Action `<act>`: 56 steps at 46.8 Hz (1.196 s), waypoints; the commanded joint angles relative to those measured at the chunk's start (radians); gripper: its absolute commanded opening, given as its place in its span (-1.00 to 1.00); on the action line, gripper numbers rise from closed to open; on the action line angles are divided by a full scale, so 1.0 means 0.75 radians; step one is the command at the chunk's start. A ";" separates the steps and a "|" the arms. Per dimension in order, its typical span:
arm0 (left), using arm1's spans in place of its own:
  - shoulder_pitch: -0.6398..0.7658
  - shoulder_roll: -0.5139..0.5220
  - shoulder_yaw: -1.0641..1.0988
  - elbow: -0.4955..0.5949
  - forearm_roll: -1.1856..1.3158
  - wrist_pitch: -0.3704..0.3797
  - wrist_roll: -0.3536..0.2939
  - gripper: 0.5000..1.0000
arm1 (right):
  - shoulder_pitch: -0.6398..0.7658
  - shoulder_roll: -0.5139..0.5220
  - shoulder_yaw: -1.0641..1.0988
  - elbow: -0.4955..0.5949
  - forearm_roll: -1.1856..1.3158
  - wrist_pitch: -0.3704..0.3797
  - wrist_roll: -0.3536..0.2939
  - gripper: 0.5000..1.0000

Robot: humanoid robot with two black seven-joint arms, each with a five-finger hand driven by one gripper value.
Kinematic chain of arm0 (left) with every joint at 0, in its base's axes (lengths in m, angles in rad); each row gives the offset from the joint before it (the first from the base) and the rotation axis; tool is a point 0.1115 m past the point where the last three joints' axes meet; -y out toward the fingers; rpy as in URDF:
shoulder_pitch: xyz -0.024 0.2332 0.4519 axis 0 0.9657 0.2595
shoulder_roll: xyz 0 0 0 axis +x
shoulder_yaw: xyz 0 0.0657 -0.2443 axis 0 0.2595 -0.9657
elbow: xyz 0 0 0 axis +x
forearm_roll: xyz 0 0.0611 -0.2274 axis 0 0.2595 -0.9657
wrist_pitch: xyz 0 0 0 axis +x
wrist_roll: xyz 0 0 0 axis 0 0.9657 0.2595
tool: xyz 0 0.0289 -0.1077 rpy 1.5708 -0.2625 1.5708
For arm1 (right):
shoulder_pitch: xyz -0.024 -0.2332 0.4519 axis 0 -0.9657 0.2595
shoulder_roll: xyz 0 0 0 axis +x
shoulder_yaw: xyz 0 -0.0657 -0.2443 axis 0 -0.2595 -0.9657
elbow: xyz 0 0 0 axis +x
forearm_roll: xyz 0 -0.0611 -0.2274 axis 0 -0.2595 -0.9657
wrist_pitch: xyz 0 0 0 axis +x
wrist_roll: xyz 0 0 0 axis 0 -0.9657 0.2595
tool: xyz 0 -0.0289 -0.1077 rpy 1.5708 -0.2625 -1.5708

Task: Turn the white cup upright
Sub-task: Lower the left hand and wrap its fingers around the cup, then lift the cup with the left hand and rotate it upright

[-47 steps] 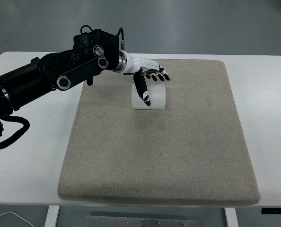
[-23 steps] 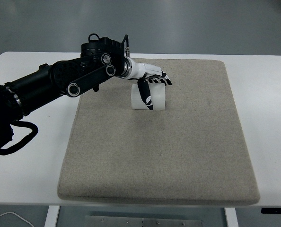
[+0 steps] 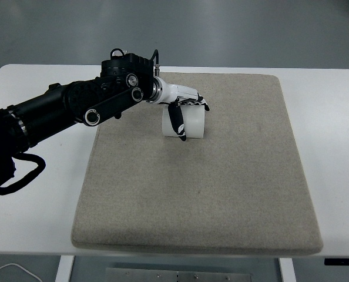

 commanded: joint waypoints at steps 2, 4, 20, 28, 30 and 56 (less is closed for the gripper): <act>0.001 0.000 0.001 0.000 0.006 0.013 0.000 0.59 | 0.000 0.000 0.001 0.002 0.000 0.000 0.000 0.72; 0.003 0.000 0.001 0.000 0.008 0.013 0.000 0.46 | 0.000 0.000 0.001 0.002 0.000 0.000 0.000 0.72; -0.018 0.008 -0.028 0.006 -0.004 0.036 -0.008 -0.68 | 0.000 0.000 0.001 0.000 0.000 0.000 0.000 0.72; -0.022 0.049 -0.149 0.006 -0.077 0.015 -0.014 -0.68 | 0.000 0.000 -0.001 0.000 0.000 0.000 0.000 0.72; -0.022 0.067 -0.169 0.008 -0.110 0.013 -0.022 -0.68 | 0.000 0.000 0.001 0.000 0.000 0.000 0.000 0.72; 0.068 0.215 -0.200 0.125 -0.742 0.001 -0.415 -0.62 | 0.000 0.000 -0.001 0.002 0.000 0.000 0.000 0.72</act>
